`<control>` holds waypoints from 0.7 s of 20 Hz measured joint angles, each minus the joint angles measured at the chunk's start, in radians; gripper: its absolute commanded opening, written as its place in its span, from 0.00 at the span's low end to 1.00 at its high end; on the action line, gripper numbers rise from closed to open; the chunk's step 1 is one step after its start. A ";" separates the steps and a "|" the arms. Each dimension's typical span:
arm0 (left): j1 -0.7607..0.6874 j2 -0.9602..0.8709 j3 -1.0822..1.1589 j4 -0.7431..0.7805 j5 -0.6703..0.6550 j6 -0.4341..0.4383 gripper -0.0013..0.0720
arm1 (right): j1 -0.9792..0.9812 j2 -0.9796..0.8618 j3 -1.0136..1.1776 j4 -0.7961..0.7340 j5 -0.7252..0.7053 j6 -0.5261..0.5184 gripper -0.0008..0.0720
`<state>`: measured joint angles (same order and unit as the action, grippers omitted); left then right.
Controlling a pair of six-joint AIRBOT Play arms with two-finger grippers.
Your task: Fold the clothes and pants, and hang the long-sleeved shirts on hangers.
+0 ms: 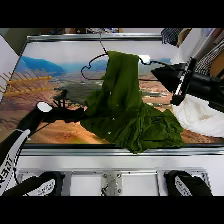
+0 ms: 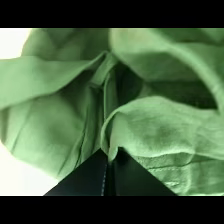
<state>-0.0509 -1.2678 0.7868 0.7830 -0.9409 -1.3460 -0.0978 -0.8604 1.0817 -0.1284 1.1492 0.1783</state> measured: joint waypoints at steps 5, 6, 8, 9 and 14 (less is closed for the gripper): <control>0.118 -0.010 0.153 0.030 -0.082 -0.009 0.03 | 0.000 0.052 0.000 0.027 0.087 0.042 0.03; 0.137 -0.012 0.184 0.031 -0.100 -0.013 0.03 | 0.000 0.061 0.000 0.031 0.105 0.055 0.03; 0.169 -0.028 0.246 0.037 -0.138 -0.020 0.03 | 0.000 0.075 0.000 0.032 0.137 0.070 0.03; 0.182 -0.041 0.280 0.037 -0.162 -0.024 0.03 | 0.000 0.079 0.000 0.034 0.149 0.075 0.03; 0.218 -0.087 0.430 0.040 -0.264 -0.028 0.03 | 0.000 0.086 0.000 -0.007 0.173 0.087 0.03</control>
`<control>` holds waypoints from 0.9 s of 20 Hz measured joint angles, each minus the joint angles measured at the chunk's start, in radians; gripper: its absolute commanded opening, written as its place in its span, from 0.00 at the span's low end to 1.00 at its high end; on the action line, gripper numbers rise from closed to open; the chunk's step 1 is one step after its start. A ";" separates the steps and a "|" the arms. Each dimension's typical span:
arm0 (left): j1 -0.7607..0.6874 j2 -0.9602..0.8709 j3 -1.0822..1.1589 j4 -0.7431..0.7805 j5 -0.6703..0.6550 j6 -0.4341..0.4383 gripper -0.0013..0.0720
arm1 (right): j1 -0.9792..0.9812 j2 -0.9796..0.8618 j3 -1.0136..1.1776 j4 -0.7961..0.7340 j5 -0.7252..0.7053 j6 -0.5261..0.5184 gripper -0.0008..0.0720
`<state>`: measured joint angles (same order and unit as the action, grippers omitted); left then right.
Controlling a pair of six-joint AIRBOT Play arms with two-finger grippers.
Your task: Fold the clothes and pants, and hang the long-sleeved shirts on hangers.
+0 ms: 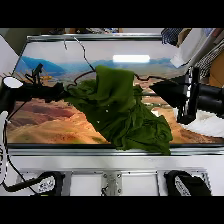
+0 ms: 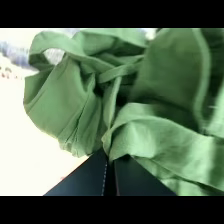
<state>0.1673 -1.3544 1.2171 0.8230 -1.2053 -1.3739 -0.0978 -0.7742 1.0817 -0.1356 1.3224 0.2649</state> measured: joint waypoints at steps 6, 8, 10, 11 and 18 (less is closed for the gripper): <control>0.010 -0.010 0.172 -0.001 -0.104 -0.003 0.03 | 0.000 0.001 0.000 -0.127 -0.041 0.032 0.03; 0.010 -0.011 0.218 -0.002 -0.131 -0.003 0.03 | 0.000 0.001 0.000 -0.156 -0.064 0.035 0.03; 0.010 -0.010 0.255 -0.002 -0.157 -0.003 0.03 | 0.000 0.001 0.000 -0.184 -0.088 0.036 0.03; 0.010 -0.005 0.268 -0.002 -0.166 -0.003 0.03 | 0.000 0.001 0.000 -0.193 -0.097 0.039 0.03; 0.005 0.130 0.298 -0.002 -0.178 -0.006 0.03 | 0.002 0.001 0.000 -0.219 -0.226 0.039 0.03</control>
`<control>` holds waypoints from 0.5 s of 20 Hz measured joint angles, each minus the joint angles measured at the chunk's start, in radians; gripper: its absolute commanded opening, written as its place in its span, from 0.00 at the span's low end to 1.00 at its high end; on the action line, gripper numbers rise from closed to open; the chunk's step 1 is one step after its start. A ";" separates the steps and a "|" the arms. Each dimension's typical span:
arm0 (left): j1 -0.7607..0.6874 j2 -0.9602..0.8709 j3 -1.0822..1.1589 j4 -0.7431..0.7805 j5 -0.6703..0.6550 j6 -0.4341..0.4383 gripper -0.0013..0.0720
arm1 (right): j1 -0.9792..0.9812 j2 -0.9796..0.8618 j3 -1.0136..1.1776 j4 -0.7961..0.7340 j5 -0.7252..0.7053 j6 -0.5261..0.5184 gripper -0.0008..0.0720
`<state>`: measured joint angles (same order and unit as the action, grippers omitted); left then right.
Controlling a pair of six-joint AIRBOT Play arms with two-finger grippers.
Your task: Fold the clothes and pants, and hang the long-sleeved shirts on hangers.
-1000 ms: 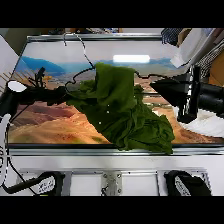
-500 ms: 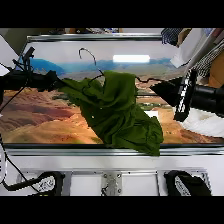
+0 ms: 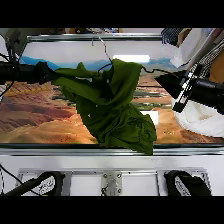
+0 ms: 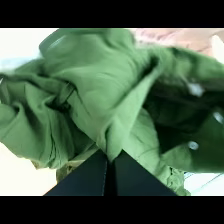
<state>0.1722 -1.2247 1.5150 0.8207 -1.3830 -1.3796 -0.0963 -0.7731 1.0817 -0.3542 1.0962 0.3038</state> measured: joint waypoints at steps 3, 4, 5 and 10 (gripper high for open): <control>-0.026 0.093 0.002 0.000 0.034 0.000 0.03 | 0.022 0.000 0.000 -0.004 -0.069 0.000 0.03; -0.042 0.122 0.002 0.000 0.048 0.000 0.03 | 0.037 0.000 0.000 -0.002 -0.080 0.000 0.03; -0.063 0.148 0.002 -0.001 0.063 0.000 0.03 | 0.057 0.000 0.000 -0.002 -0.091 0.000 0.03; -0.183 0.230 0.002 0.109 0.128 -0.038 0.03 | 0.140 0.000 0.000 0.117 -0.116 0.000 0.03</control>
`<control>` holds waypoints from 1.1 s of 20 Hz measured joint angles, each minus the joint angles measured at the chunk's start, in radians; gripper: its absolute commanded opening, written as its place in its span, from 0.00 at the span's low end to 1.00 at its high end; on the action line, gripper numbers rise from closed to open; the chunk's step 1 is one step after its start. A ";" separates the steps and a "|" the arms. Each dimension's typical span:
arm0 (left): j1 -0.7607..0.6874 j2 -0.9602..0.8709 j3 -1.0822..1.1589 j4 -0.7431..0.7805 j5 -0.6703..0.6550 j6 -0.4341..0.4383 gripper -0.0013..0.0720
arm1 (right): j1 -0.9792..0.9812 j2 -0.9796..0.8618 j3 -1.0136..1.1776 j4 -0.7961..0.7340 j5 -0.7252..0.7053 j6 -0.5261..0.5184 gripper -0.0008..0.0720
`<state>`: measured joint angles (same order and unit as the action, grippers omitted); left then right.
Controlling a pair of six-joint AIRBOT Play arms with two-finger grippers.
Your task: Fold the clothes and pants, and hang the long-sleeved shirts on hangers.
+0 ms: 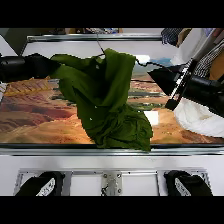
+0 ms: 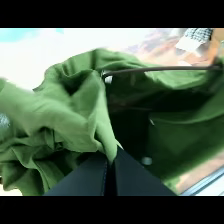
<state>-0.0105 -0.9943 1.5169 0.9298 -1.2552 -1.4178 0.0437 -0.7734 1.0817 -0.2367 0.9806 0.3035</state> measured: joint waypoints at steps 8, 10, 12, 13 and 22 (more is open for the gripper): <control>0.053 0.020 0.000 0.243 -0.014 -0.072 0.03 | 0.024 0.000 0.000 0.208 -0.007 0.010 0.03; 0.091 0.021 0.000 0.248 -0.019 -0.078 0.03 | 0.026 -0.003 0.000 0.220 0.006 0.024 0.03; 0.111 0.021 0.000 0.237 -0.018 -0.080 0.03 | 0.028 -0.011 0.000 0.223 0.022 0.031 0.03; 0.117 0.021 0.000 0.221 -0.016 -0.082 0.03 | 0.034 -0.016 0.000 0.225 0.029 0.035 0.03; 0.069 0.068 -0.030 0.139 -0.104 -0.066 0.03 | 0.136 -0.080 0.000 0.254 -0.084 -0.042 0.02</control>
<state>0.0586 -0.9264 1.4872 1.0691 -1.3590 -1.4841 0.1799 -0.8539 1.0813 0.0177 0.8970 0.2611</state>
